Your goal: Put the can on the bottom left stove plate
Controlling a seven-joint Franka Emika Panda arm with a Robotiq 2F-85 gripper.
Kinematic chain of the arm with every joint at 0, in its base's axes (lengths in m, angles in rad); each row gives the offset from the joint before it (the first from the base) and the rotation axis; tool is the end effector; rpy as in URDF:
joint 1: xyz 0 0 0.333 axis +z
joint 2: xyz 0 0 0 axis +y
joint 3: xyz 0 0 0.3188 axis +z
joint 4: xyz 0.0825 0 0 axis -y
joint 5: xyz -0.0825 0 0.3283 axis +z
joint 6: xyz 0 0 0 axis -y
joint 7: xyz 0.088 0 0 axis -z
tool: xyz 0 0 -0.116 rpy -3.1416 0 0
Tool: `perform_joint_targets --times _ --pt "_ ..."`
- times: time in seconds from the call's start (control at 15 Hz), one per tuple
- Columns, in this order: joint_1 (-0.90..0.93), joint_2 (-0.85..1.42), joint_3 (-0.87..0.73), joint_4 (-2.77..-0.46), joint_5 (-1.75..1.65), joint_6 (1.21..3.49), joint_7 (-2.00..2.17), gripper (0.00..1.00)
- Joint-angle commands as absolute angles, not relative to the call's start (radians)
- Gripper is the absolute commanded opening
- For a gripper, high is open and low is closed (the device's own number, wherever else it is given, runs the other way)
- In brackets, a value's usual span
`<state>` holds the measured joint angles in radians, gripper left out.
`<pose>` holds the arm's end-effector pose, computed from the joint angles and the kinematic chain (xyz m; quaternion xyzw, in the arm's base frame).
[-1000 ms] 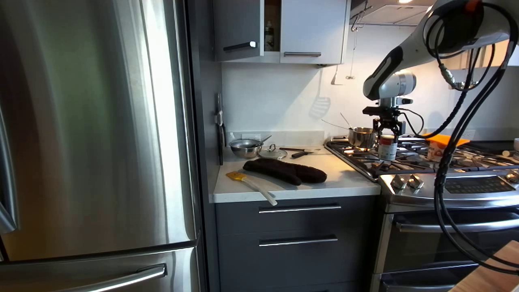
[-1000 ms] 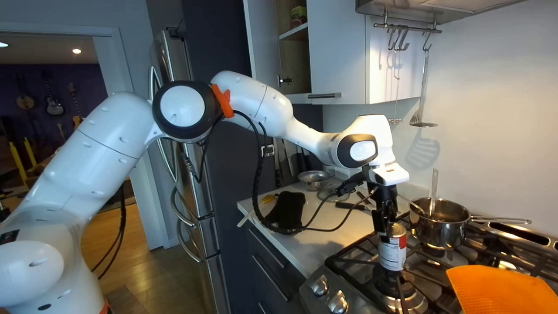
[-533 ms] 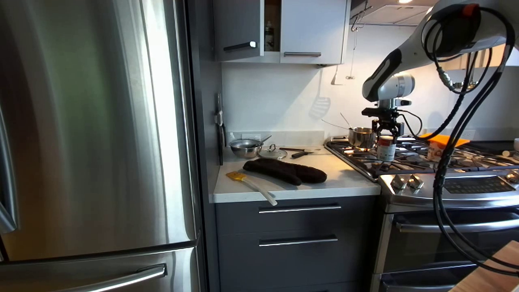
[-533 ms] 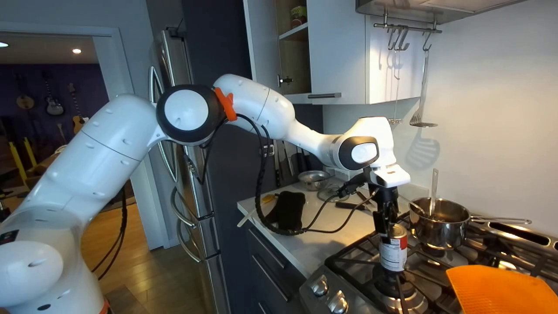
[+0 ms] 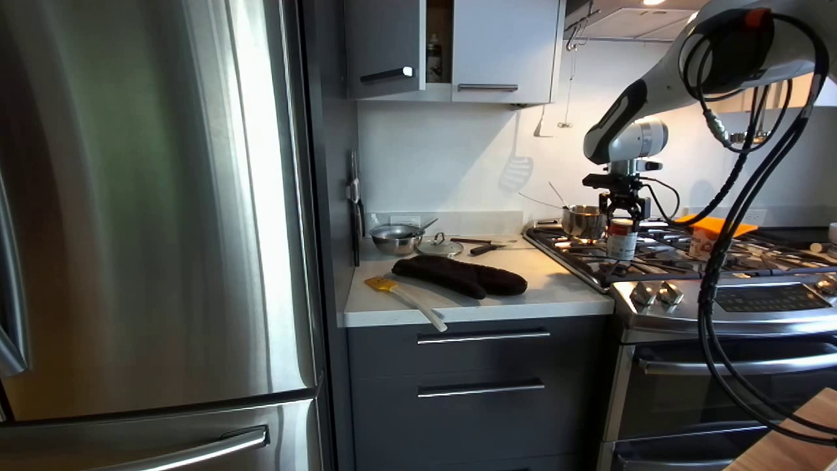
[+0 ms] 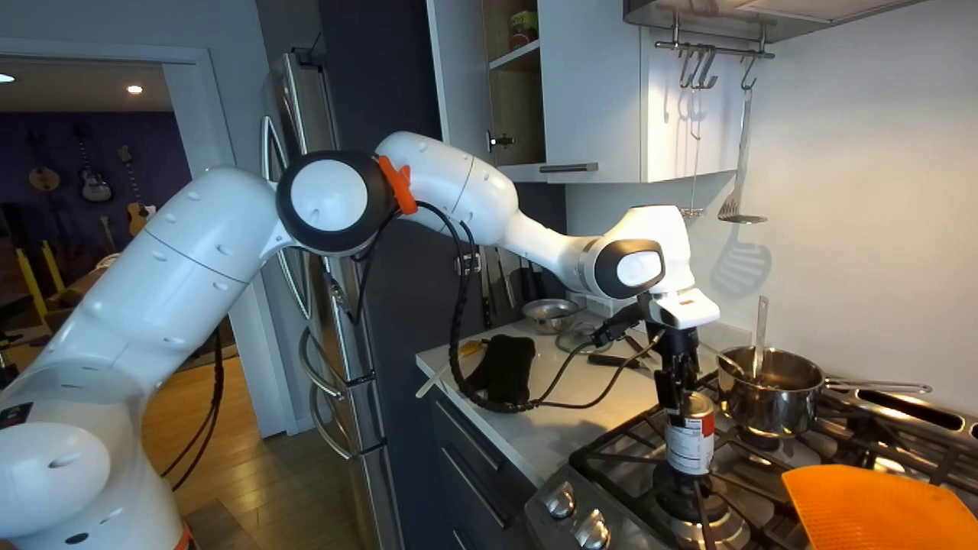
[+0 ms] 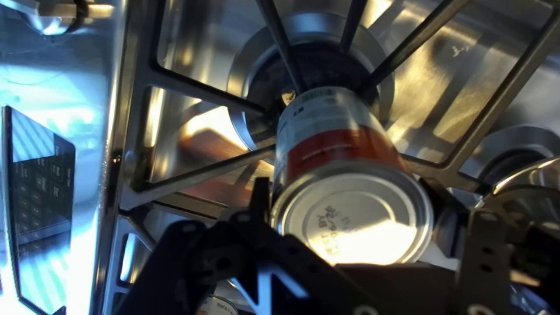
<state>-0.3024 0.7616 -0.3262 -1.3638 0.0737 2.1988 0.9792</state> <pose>0.5983 -0.3621 0.3136 0.7109 -0.6967 0.0682 0.0672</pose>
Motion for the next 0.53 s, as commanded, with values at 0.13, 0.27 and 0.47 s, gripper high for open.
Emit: perform_joint_targets --times 0.13,0.27,0.47 --pt "-0.322 0.767 -0.318 -1.333 0.087 2.174 0.965 0.58" --pt "-0.323 0.768 -0.317 -1.333 0.088 2.171 0.964 0.58" --pt "-0.324 0.768 -0.316 -1.334 0.089 2.170 0.962 0.85"
